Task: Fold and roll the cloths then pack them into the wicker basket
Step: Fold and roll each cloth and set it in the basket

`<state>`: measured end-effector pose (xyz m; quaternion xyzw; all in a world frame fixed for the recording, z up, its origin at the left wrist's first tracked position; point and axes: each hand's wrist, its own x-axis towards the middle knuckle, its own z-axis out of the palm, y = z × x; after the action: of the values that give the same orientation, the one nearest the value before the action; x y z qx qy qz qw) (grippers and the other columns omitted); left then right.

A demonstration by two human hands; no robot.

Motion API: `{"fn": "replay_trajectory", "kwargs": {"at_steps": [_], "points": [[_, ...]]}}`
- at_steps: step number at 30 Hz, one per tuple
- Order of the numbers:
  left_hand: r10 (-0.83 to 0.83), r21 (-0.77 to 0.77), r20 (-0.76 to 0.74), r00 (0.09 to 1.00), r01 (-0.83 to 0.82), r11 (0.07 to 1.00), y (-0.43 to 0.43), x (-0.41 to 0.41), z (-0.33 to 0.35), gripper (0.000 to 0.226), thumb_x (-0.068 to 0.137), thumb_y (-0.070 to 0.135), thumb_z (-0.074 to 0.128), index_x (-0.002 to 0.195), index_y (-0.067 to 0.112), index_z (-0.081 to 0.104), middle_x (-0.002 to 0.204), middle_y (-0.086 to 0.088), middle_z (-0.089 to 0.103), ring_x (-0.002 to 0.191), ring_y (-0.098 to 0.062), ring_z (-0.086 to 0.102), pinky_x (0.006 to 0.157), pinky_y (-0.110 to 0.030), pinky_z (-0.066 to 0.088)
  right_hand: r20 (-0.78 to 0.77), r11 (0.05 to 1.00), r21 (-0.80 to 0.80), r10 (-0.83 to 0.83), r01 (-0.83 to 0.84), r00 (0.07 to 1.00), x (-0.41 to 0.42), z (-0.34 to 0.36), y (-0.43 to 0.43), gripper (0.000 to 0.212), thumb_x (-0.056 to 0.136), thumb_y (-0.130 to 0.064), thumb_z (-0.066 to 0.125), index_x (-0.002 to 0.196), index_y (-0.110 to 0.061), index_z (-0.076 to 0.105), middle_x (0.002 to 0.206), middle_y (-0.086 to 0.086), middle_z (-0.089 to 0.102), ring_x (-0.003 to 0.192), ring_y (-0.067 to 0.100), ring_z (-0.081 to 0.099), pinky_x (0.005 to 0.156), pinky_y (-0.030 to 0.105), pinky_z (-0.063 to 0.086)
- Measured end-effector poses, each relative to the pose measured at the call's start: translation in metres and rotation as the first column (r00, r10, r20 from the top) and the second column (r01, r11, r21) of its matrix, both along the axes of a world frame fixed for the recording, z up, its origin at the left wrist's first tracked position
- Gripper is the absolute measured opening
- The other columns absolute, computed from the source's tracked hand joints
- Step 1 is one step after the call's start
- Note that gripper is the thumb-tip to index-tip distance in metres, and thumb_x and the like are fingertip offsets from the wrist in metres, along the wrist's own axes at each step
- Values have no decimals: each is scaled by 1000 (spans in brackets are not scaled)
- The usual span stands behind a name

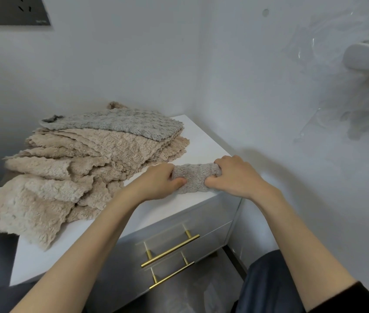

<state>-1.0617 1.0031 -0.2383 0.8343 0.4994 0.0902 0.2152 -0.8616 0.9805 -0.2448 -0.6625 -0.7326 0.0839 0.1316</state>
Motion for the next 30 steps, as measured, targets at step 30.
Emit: {"fn": "replay_trajectory", "kwargs": {"at_steps": [30], "points": [[-234, -239, 465, 854, 375, 895, -130, 89, 18, 22, 98, 17, 50, 119, 15, 55, 113, -6, 61, 100, -24, 60, 74, -19, 54, -388, 954, -301, -134, 11, 912, 78, 17, -200, 26, 92, -32, 47, 112, -21, 35, 79, -2, 40, 66, 11, 37, 60, 29, 34]]}}
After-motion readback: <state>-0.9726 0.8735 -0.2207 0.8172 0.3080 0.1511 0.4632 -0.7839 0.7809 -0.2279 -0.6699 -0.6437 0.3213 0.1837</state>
